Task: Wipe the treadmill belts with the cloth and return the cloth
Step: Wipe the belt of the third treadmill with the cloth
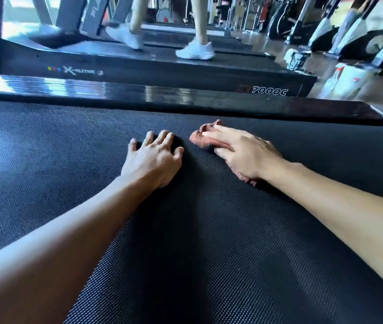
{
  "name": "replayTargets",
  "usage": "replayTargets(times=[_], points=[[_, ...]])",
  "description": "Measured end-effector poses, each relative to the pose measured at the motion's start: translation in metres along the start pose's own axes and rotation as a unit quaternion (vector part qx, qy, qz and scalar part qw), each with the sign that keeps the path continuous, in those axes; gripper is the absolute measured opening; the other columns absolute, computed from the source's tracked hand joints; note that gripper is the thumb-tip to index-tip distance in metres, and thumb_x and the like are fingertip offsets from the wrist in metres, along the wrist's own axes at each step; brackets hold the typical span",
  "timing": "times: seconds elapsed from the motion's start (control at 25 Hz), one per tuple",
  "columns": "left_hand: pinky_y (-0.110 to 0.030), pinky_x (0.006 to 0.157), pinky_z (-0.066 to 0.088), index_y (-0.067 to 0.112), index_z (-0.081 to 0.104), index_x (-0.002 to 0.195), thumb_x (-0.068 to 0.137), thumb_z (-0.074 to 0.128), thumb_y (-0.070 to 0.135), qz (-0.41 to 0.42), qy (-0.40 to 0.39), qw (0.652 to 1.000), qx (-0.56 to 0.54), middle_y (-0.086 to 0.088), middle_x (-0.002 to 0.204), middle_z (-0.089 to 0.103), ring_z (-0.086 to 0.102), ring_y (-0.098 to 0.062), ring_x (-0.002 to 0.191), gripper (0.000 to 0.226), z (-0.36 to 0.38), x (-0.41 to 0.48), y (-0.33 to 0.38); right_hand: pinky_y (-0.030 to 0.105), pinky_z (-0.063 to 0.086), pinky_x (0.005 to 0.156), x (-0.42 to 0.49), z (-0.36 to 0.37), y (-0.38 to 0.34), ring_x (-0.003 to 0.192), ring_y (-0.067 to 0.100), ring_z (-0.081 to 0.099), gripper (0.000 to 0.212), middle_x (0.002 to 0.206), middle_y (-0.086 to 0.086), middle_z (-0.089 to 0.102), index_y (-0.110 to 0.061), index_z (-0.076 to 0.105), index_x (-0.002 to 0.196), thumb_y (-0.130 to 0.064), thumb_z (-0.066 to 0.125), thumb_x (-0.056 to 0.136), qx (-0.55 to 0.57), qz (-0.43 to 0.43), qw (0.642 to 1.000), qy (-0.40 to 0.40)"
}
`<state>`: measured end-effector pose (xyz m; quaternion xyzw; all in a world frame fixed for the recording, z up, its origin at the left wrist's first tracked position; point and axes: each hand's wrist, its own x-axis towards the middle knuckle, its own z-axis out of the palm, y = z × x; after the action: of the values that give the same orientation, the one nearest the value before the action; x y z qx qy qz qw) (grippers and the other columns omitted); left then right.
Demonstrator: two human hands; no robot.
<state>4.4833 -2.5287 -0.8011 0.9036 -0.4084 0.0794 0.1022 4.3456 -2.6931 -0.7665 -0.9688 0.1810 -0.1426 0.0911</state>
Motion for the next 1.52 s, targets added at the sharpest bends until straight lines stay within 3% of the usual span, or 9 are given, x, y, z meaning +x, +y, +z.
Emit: replayTargets(times=[0.28,0.48,0.64,0.68,0.84,1.0,1.16,1.36,1.52], points=[[-0.051,0.112,0.018,0.027,0.038,0.136,0.096,0.018,0.05,0.007,0.012,1.0,0.011,0.011,0.149,0.034,0.024,-0.013,0.139,0.05,-0.002,-0.004,0.002,0.044,0.03,0.107,0.051,0.006,0.013,0.136,0.03,0.032,0.056,0.15,0.004,0.033,-0.026,0.042,0.139,-0.016,0.055,0.085,-0.057,0.304,0.951,0.017],[-0.049,0.116,0.01,0.027,0.028,0.148,0.098,0.021,0.052,0.0,0.007,1.0,-0.01,0.013,0.158,0.022,0.015,-0.011,0.145,0.057,-0.001,0.001,0.0,0.042,0.032,0.108,0.058,0.017,0.002,0.136,0.026,0.038,0.044,0.152,-0.009,0.037,-0.045,0.044,0.136,-0.033,0.046,0.094,-0.021,0.093,0.995,-0.007],[-0.05,0.115,0.011,0.028,0.028,0.149,0.096,0.019,0.054,0.0,0.002,1.0,-0.005,0.014,0.158,0.022,0.016,-0.011,0.145,0.059,0.005,0.004,-0.003,0.048,0.035,0.103,0.065,0.004,0.028,0.131,0.035,0.039,0.053,0.142,0.007,0.041,-0.025,0.047,0.133,-0.011,0.053,0.082,-0.067,0.329,0.942,0.013],[-0.051,0.114,0.013,0.028,0.031,0.147,0.096,0.018,0.054,0.002,0.005,1.0,0.0,0.014,0.157,0.024,0.019,-0.012,0.143,0.059,0.006,0.004,-0.005,0.048,0.033,0.103,0.068,0.005,0.023,0.131,0.034,0.038,0.055,0.144,0.007,0.04,-0.024,0.046,0.136,-0.012,0.052,0.082,-0.073,0.32,0.945,0.007],[-0.051,0.112,0.016,0.027,0.035,0.142,0.096,0.019,0.053,0.005,0.011,1.0,0.009,0.012,0.154,0.03,0.024,-0.013,0.141,0.055,0.001,0.003,-0.002,0.037,0.038,0.108,0.052,0.008,0.031,0.107,0.012,0.059,0.048,0.145,-0.004,0.049,-0.045,0.043,0.139,-0.036,0.051,0.093,0.023,0.046,0.998,-0.03],[-0.048,0.115,0.01,0.026,0.03,0.148,0.099,0.025,0.05,-0.004,0.001,1.0,-0.005,0.011,0.158,0.022,0.017,-0.011,0.144,0.054,-0.006,-0.002,0.003,0.042,0.033,0.107,0.06,0.013,0.006,0.129,0.029,0.043,0.043,0.145,0.001,0.043,-0.033,0.047,0.134,-0.025,0.046,0.092,-0.074,0.212,0.974,0.031],[-0.048,0.117,0.013,0.026,0.037,0.144,0.1,0.026,0.043,-0.008,0.013,1.0,-0.019,0.011,0.155,0.03,0.023,-0.013,0.143,0.048,-0.004,0.0,-0.003,0.038,0.022,0.115,0.028,0.01,-0.015,0.143,0.02,0.029,0.048,0.159,-0.01,0.026,-0.044,0.036,0.145,-0.046,0.041,0.098,-0.034,-0.007,0.999,-0.018],[-0.051,0.116,0.016,0.023,0.038,0.14,0.092,0.015,0.048,-0.011,-0.019,1.0,-0.004,0.005,0.153,0.034,0.025,-0.017,0.143,0.059,0.004,0.005,-0.008,0.044,0.03,0.108,0.041,0.015,-0.011,0.136,0.029,0.035,0.04,0.15,-0.001,0.038,-0.031,0.046,0.137,-0.04,0.037,0.099,-0.051,0.167,0.984,0.029],[-0.052,0.118,0.009,0.023,0.04,0.141,0.099,0.028,0.037,-0.068,0.01,0.997,-0.027,0.003,0.157,0.028,0.019,-0.019,0.146,0.047,-0.005,-0.002,-0.012,0.038,0.025,0.112,-0.007,0.016,-0.046,0.141,0.019,0.03,0.042,0.156,-0.011,0.031,-0.042,0.043,0.141,-0.048,0.035,0.1,-0.023,0.027,0.999,0.033]])
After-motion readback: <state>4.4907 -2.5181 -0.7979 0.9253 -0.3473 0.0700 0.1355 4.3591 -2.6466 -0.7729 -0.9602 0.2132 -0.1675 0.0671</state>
